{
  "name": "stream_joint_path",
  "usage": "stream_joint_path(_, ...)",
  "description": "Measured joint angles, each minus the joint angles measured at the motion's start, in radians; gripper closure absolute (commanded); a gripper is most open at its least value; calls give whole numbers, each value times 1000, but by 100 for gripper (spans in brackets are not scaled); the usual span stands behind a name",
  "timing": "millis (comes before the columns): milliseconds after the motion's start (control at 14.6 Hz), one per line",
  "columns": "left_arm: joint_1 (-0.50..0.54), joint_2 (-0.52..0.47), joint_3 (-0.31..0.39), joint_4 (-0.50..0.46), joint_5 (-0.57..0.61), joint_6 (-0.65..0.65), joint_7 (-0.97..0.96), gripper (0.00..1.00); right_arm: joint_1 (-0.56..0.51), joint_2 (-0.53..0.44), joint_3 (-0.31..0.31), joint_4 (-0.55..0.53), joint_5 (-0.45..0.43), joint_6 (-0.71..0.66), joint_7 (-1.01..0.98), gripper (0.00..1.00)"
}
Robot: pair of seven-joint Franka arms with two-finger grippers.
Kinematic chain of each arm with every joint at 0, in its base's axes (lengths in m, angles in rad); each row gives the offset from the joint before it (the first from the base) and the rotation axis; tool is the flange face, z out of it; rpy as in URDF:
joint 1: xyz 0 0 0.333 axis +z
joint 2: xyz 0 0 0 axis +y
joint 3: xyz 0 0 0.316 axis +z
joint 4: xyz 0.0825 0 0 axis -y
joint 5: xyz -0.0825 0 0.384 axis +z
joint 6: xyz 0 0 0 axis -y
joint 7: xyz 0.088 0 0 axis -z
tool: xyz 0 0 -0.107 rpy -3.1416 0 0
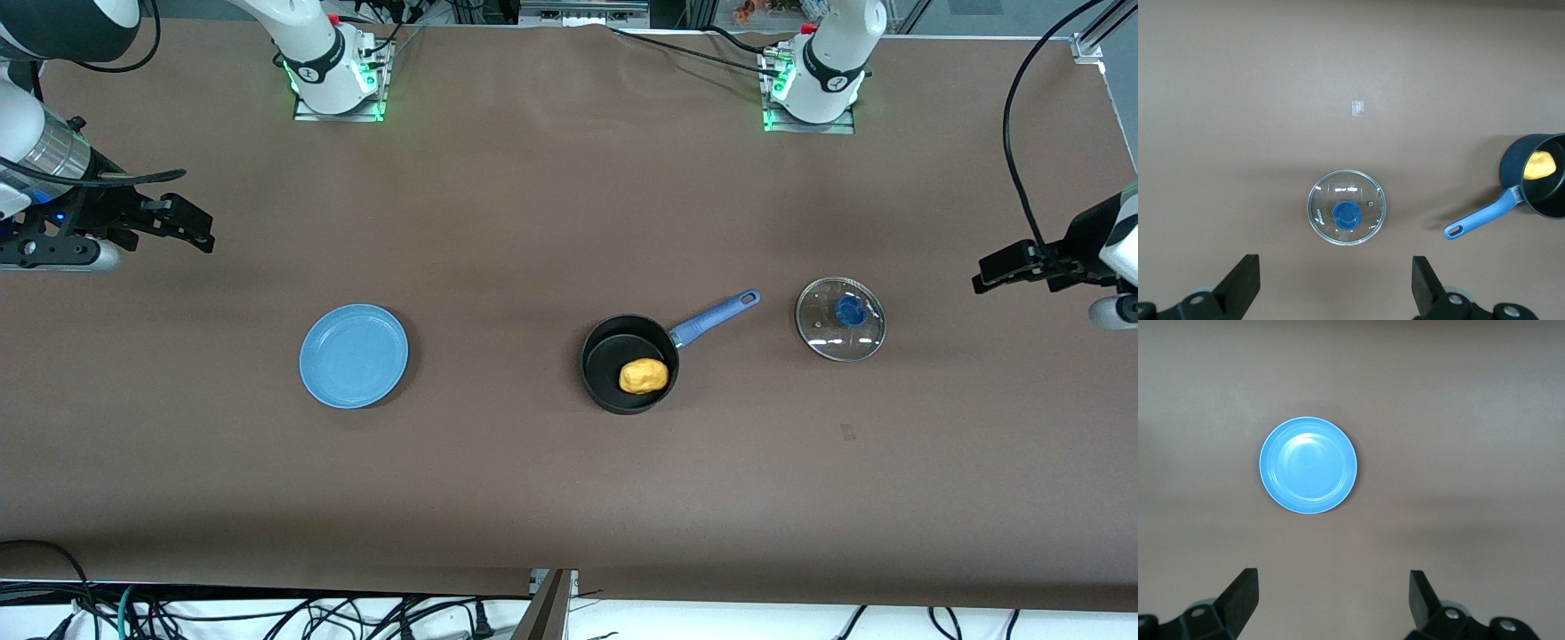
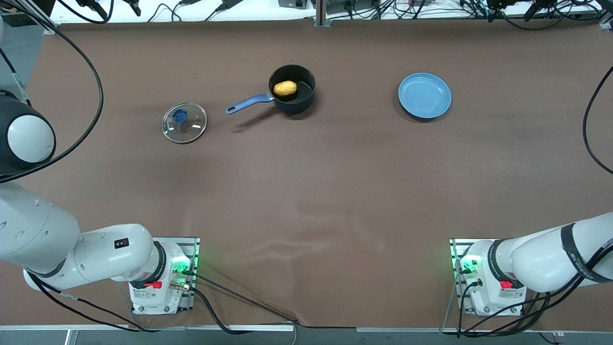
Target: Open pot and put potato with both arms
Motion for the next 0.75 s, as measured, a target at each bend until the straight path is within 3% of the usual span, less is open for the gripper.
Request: stream_joint_path(752, 12, 24, 10, 12, 0, 0, 1, 0, 5, 1, 0, 0, 0, -1, 0, 1)
